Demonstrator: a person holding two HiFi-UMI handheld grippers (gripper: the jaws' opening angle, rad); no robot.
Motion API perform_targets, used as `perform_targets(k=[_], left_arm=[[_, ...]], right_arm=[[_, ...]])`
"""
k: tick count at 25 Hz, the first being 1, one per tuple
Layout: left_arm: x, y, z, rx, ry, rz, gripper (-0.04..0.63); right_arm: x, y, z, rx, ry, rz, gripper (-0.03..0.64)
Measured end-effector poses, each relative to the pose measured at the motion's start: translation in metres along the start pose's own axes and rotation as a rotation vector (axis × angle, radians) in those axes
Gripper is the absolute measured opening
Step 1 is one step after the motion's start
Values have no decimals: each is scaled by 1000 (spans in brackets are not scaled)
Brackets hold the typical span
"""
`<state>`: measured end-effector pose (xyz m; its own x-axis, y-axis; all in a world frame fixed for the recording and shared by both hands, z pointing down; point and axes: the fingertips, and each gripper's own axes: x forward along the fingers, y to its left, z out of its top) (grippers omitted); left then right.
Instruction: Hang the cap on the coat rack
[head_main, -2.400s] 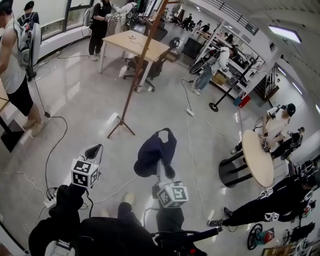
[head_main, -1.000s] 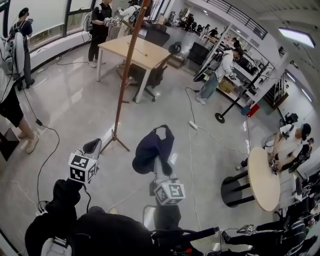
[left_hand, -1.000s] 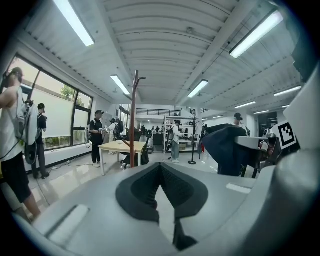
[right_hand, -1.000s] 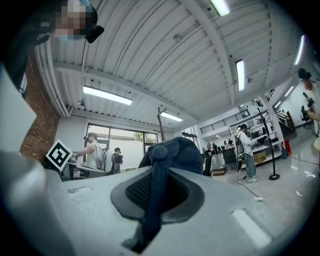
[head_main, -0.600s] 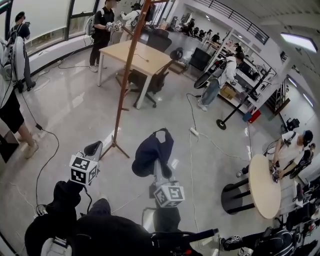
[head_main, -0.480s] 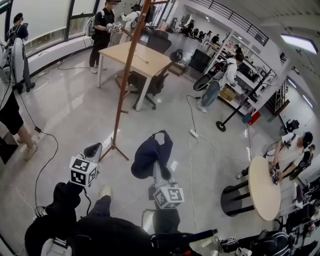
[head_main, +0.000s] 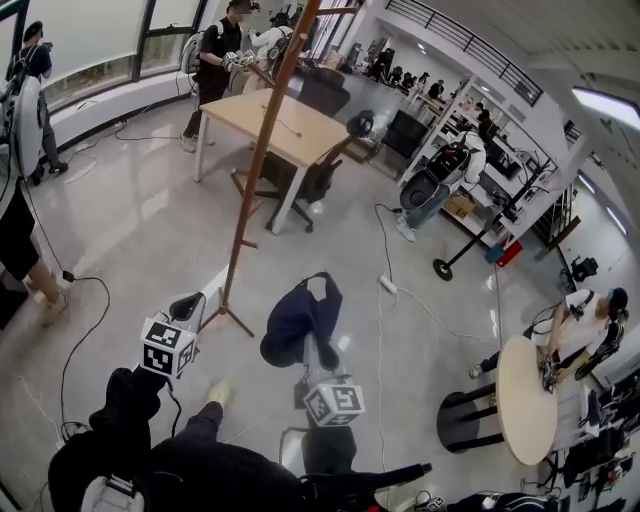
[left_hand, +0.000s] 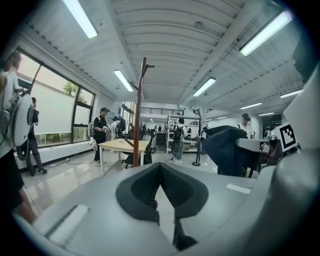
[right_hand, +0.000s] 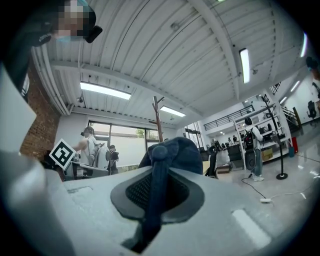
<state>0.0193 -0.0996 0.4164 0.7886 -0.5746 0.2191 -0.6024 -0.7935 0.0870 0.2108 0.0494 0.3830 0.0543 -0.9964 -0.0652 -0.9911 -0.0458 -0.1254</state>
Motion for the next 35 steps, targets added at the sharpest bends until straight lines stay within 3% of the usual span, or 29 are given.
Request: perform_targets(k=[14,35], left_arm=[[52,68,-20,-48,47,66,2],[133,118,-69,-111,120,97,2]], right_arm=[[94,5,-42,24,56,134,15],[177,-21,-124,85,178,184,15]])
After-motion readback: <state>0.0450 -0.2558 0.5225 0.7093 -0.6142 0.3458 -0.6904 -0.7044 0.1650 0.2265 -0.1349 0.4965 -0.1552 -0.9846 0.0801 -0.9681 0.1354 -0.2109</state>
